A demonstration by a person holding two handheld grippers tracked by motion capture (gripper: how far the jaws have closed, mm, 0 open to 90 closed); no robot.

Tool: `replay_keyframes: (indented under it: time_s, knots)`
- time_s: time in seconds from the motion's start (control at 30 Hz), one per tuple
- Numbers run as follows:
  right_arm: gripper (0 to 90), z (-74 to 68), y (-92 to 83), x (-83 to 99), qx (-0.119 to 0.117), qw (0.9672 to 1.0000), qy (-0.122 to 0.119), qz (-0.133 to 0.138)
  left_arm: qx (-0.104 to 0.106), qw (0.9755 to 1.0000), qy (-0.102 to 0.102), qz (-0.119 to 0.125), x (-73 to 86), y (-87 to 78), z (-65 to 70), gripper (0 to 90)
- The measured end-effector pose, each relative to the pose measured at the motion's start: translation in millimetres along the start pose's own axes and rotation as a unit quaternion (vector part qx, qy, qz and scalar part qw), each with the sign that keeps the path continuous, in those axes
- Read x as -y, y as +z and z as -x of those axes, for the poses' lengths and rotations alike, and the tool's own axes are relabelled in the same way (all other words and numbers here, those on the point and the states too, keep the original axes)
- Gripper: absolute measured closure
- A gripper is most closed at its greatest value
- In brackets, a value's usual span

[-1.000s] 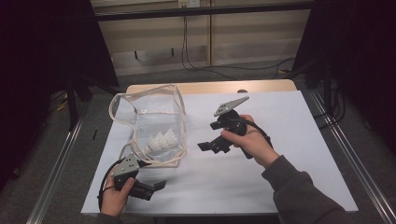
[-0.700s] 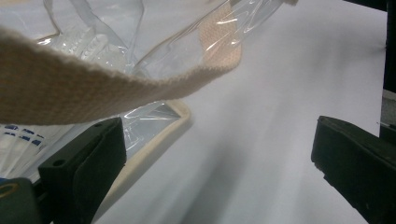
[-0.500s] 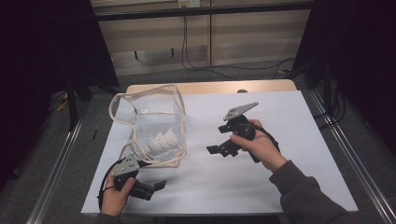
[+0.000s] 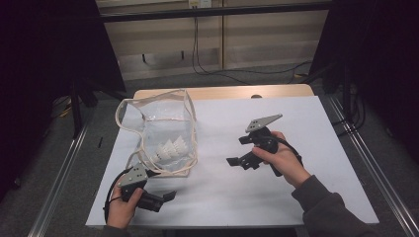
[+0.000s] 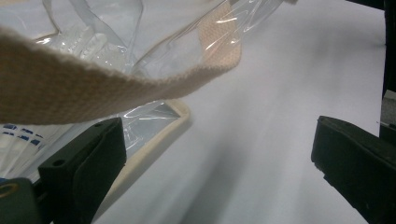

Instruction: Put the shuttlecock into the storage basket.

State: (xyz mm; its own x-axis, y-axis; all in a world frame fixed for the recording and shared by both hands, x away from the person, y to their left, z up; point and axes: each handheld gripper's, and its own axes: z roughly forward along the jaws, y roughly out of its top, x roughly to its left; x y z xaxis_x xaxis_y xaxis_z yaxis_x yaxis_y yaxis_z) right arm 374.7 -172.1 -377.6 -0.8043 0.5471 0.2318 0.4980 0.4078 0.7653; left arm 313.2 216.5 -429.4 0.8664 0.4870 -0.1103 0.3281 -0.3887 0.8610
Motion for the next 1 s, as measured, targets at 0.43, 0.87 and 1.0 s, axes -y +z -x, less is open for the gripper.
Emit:
replay_keyframes:
  time_s: [0.43,0.87,1.0]
  knots:
    - [3.8,8.4,-11.1,18.9,0.016,0.9998,0.003,0.008,0.000,1.0000,0.000,-0.002,-0.6,1.1,-0.1,3.2]
    - [3.7,15.7,-18.4,37.3,0.028,0.9995,0.009,0.009,0.002,1.0000,0.002,-0.004,-0.7,1.8,-0.6,3.2]
    - [3.7,17.9,-19.4,43.7,0.032,0.9994,0.013,0.009,0.002,1.0000,0.002,-0.004,-0.7,1.6,-0.7,3.2]
